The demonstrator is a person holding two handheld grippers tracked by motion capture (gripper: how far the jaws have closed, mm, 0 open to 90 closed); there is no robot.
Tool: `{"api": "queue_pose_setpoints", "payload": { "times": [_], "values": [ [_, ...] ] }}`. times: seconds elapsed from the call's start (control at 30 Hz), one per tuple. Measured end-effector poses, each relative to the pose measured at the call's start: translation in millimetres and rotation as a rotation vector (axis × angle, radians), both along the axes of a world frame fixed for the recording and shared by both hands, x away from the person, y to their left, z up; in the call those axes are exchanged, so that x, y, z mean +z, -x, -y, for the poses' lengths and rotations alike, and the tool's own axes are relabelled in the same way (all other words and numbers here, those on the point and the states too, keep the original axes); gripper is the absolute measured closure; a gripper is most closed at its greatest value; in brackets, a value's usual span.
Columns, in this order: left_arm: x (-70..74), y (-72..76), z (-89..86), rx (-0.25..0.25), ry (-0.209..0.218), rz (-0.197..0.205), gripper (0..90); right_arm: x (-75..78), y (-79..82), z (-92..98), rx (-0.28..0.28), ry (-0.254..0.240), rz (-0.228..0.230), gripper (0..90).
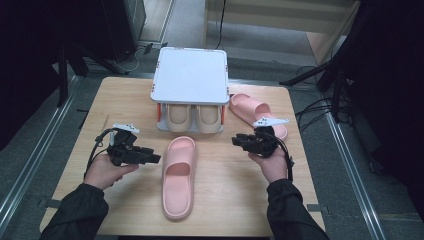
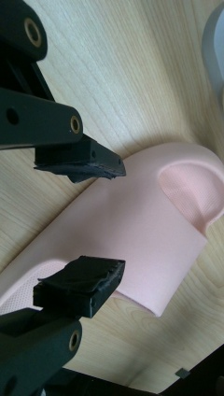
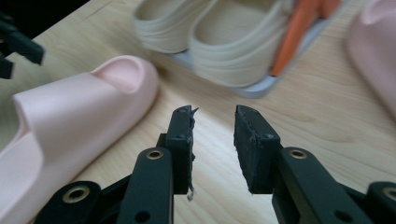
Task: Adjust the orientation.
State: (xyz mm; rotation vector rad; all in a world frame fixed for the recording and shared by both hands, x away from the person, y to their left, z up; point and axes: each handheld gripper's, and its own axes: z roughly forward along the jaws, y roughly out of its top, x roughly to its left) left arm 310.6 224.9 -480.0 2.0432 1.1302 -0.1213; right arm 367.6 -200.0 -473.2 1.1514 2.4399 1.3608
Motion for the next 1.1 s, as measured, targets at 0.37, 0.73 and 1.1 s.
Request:
{"api": "queue_pose_setpoints", "payload": {
  "times": [0.37, 0.73, 1.1],
  "values": [
    [0.3, 2.9, 0.4, -0.004, 0.000, 0.005, 47.1, -6.3, -33.0, 45.4, -0.113, 0.013, -0.030, 67.4],
    [-2.5, 16.4, -2.5, 0.011, -0.004, -0.009, 44.8, -11.8, -71.4, 62.3, -0.193, 0.034, -0.042, 63.2],
    [-3.1, 30.8, -9.1, 0.031, -0.002, -0.008, 44.5, -21.6, -97.3, 59.7, -0.206, 0.082, -0.052, 58.8]
  ]
}}
